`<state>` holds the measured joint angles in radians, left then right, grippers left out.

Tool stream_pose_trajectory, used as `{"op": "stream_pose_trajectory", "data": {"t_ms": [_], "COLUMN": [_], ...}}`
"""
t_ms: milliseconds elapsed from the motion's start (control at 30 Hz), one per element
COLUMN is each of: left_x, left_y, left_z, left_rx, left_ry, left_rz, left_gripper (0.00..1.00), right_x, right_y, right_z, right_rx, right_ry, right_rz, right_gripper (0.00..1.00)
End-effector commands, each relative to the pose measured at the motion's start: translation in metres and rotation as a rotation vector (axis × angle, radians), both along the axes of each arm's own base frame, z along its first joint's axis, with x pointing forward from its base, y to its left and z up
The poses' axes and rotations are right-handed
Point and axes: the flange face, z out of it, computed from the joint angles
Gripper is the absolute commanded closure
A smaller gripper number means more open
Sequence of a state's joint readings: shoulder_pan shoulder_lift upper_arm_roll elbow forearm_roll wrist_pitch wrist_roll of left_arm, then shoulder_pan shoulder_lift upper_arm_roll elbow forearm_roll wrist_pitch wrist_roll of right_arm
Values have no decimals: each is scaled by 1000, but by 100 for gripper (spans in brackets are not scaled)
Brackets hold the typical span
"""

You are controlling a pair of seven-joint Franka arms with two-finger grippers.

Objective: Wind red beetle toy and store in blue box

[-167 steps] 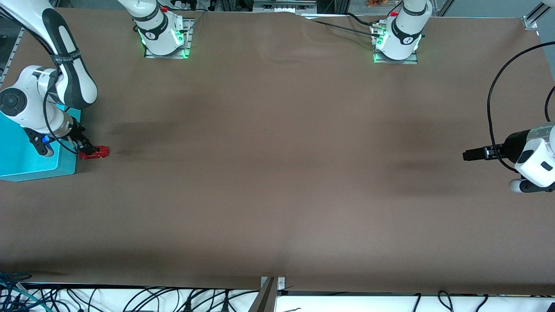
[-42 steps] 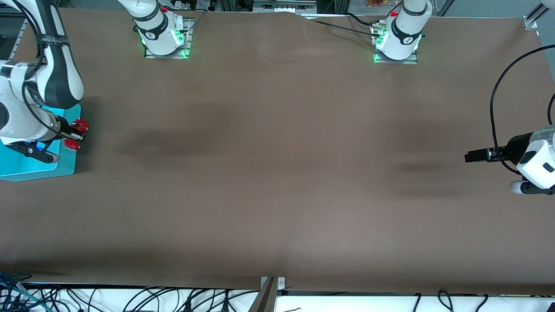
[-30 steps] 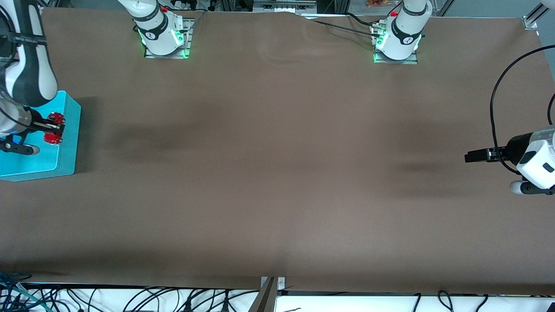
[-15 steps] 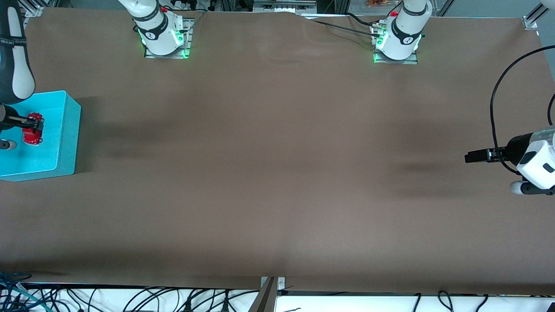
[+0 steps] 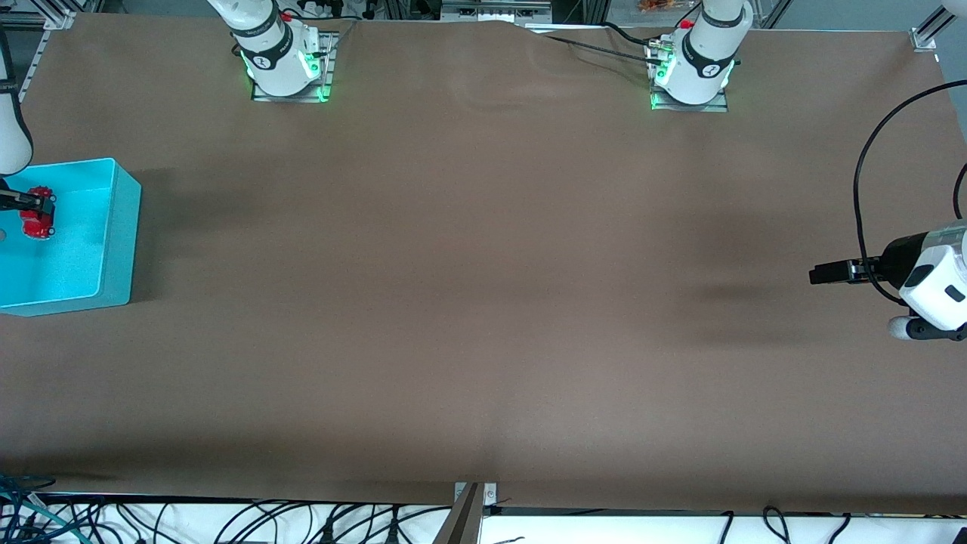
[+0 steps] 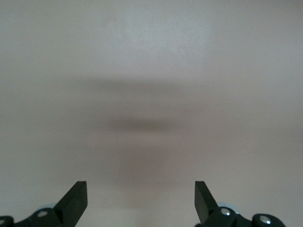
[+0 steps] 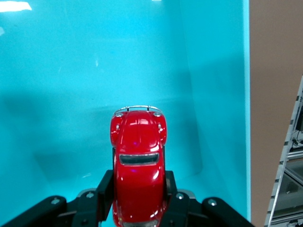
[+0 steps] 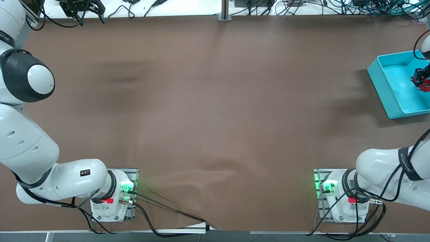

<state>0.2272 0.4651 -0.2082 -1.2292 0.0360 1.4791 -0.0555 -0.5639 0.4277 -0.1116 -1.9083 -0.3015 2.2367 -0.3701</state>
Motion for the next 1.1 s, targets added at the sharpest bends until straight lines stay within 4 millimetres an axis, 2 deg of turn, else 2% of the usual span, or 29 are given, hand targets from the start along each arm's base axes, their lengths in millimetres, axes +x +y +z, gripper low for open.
{"op": "stream_pose_trajectory", "data": {"t_ms": [0, 367, 533, 1033, 1067], "left_x": [1, 1, 1, 2, 2], "left_y": [-1, -1, -1, 0, -1], "left_z": [3, 3, 3, 1, 2], "left_rx": [5, 5, 5, 5, 6], "left_ry": [-9, -9, -9, -7, -9], "left_rz": [-19, -17, -16, -11, -11], "left_gripper": [0, 0, 0, 0, 0], "right_x": [0, -8, -16, -16, -16], "right_y": [-13, -12, -15, -13, -13], "right_z": [-8, -27, -46, -96, -98], "right_rx": [15, 34, 50, 58, 57], "right_ry": [-7, 23, 43, 42, 40], "right_rz": [-33, -65, -77, -84, -89], "right_gripper": [100, 100, 100, 100, 92]}}
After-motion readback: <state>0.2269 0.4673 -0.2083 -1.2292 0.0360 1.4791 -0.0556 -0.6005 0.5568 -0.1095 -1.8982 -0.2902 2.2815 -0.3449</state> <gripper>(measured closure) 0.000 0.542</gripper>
